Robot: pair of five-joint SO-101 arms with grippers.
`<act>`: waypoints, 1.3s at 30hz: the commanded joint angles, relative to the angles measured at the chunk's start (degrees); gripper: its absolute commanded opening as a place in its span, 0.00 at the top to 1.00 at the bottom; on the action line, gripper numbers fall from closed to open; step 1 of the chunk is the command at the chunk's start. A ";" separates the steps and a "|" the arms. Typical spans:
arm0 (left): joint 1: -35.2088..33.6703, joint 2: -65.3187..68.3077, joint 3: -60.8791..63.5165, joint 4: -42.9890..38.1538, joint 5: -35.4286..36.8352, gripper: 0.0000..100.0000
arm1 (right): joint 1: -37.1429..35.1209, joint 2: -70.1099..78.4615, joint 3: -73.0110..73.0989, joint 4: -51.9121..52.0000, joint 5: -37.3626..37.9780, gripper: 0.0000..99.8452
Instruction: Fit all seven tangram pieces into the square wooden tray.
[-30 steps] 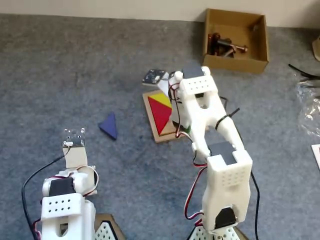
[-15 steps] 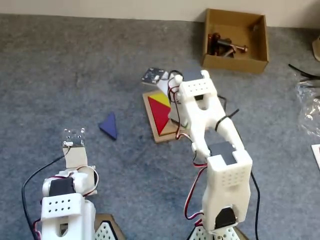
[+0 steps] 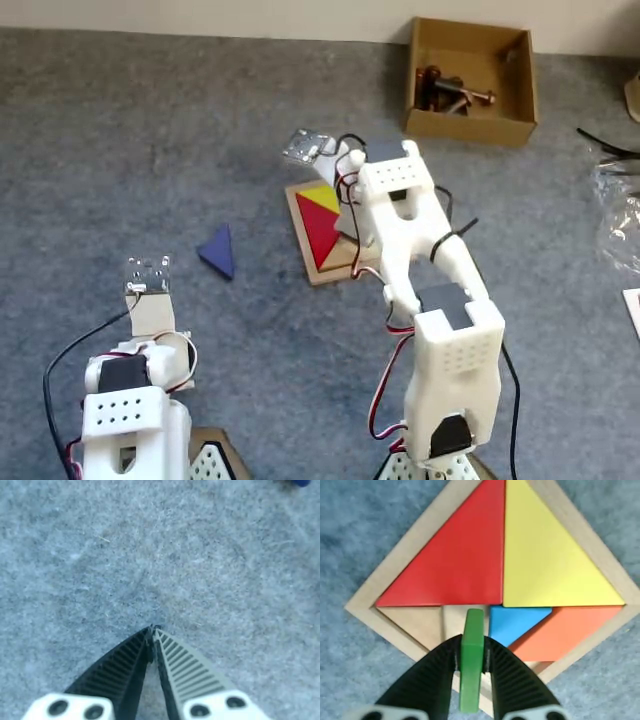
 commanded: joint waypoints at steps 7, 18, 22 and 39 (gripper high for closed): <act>-1.27 -0.22 -0.04 0.62 0.53 1.00 | 2.86 -4.09 -0.48 -0.92 0.44 0.99; -1.27 -0.22 -0.04 0.62 0.53 1.00 | 2.59 5.41 -2.77 -0.84 0.35 0.99; -1.27 -0.22 -0.04 0.62 0.53 1.00 | 2.86 5.32 -4.44 -0.57 0.35 0.99; -1.27 -0.22 -0.04 0.62 0.53 1.00 | 2.15 5.58 -5.14 -7.16 0.44 0.99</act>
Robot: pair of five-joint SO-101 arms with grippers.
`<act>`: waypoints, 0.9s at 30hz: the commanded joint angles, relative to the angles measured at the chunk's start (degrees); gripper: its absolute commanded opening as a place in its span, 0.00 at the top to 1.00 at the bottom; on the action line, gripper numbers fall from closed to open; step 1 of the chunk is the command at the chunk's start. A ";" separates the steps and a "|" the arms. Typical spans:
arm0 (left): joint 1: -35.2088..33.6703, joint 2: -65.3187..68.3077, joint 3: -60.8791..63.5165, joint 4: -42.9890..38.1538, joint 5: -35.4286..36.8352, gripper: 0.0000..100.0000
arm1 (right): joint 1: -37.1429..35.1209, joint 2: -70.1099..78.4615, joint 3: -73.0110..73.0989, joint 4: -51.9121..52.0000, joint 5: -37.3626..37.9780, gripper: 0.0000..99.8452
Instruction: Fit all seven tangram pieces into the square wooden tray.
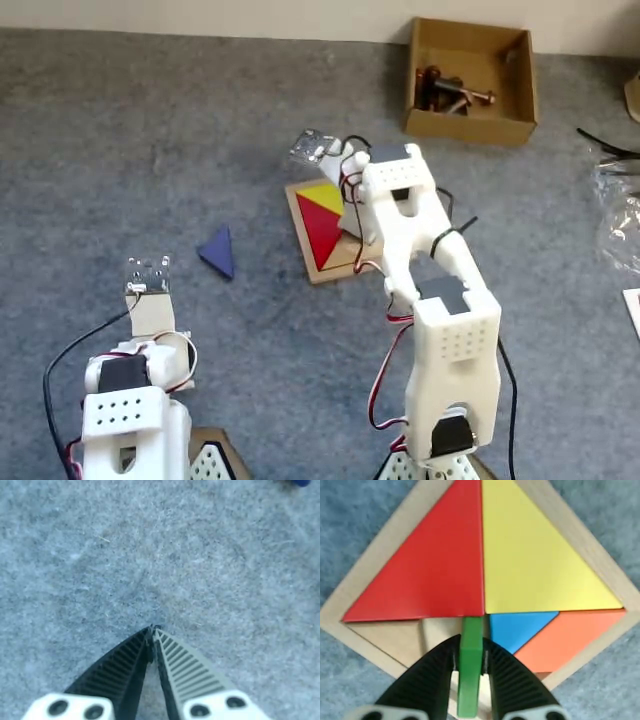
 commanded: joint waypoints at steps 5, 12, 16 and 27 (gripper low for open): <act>-1.27 -0.22 -0.04 0.62 0.53 1.00 | -1.01 -0.66 -2.51 -2.59 0.18 0.99; -1.27 -0.22 -0.04 0.62 0.53 1.00 | -1.63 -0.92 -2.51 -2.51 0.09 0.99; -1.27 -0.22 -0.04 0.62 0.53 1.00 | -1.63 -0.92 -2.86 -0.04 -3.16 0.98; -1.27 -0.22 -0.04 0.62 0.53 1.00 | -1.63 -5.85 -6.11 2.86 -4.84 0.89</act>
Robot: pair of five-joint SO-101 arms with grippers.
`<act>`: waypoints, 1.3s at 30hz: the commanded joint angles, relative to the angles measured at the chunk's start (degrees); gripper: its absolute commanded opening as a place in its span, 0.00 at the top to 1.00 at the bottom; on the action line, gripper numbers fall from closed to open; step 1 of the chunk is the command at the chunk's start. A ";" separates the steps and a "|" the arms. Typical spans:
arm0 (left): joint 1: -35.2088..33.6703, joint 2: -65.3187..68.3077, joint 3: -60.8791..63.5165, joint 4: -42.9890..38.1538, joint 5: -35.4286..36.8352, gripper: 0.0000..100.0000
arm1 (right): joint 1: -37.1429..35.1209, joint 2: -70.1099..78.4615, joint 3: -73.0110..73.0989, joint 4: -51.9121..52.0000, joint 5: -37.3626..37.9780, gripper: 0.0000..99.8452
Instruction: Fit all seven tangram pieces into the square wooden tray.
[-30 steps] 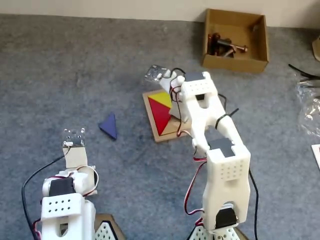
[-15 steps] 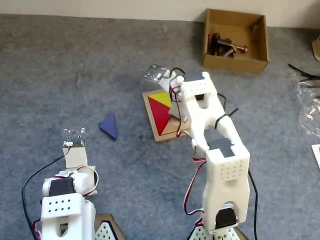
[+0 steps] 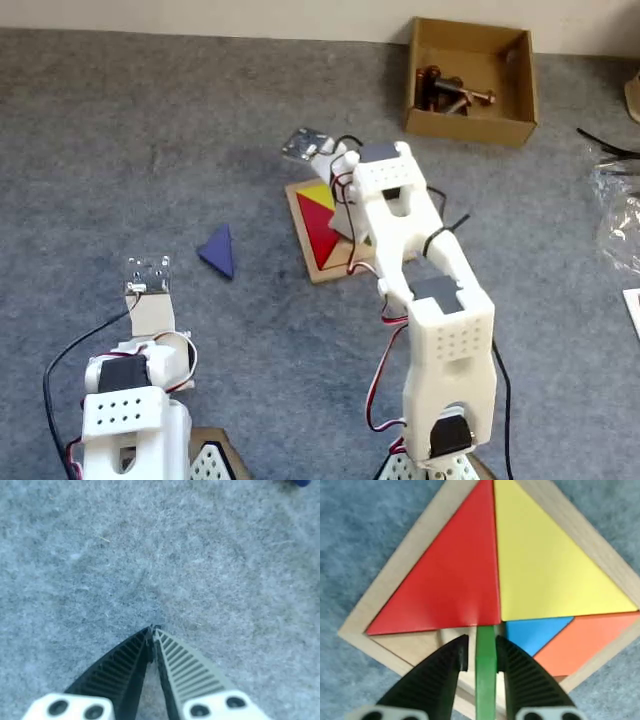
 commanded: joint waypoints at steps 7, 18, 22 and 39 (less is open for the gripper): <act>-1.27 -0.22 -0.04 0.62 0.53 1.00 | -1.01 -8.48 -4.62 6.02 -0.53 0.89; -1.27 -0.22 -0.04 0.62 0.53 1.00 | -3.82 -10.15 -4.35 8.22 -0.53 0.89; -1.27 -0.22 -0.04 0.62 0.53 1.00 | -4.26 -10.15 -4.26 8.92 -0.53 0.89; -1.27 -0.22 -0.04 0.62 0.53 1.00 | 0.66 -10.15 -4.79 18.15 -0.53 0.89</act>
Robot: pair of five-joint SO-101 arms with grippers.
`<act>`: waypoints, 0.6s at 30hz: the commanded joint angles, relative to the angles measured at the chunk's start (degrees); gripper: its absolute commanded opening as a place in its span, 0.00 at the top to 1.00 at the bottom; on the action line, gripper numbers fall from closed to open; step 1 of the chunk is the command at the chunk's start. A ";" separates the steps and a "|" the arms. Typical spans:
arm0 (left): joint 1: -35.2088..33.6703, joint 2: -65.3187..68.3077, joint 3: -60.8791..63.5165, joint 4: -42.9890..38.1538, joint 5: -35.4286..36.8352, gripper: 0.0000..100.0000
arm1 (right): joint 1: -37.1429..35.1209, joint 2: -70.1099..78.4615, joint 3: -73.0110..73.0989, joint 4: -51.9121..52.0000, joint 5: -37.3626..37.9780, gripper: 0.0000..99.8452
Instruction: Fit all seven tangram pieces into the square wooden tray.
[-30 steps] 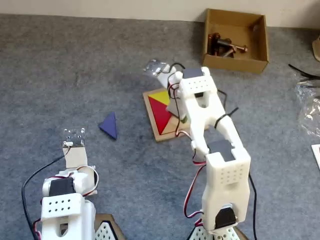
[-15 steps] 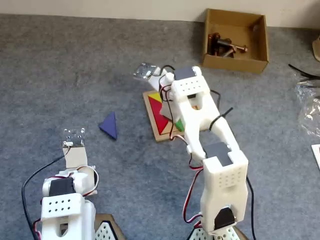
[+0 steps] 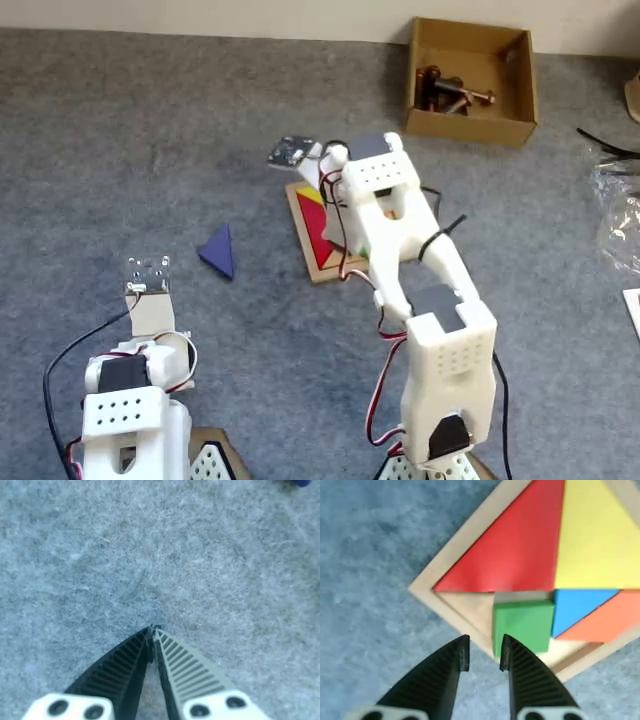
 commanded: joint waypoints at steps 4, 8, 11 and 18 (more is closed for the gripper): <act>-1.27 -0.22 -0.04 0.62 0.53 1.00 | 3.82 -4.62 -3.74 5.32 -0.44 0.89; -1.27 -0.22 -0.04 0.62 0.53 1.00 | 3.82 -4.62 -3.65 5.23 -2.37 0.90; -1.27 -0.22 -0.04 0.62 0.53 1.00 | 4.00 -4.35 -3.82 5.14 -3.52 0.94; -1.27 -0.22 -0.04 0.62 0.53 1.00 | 5.76 -4.00 -3.56 1.89 -3.96 0.99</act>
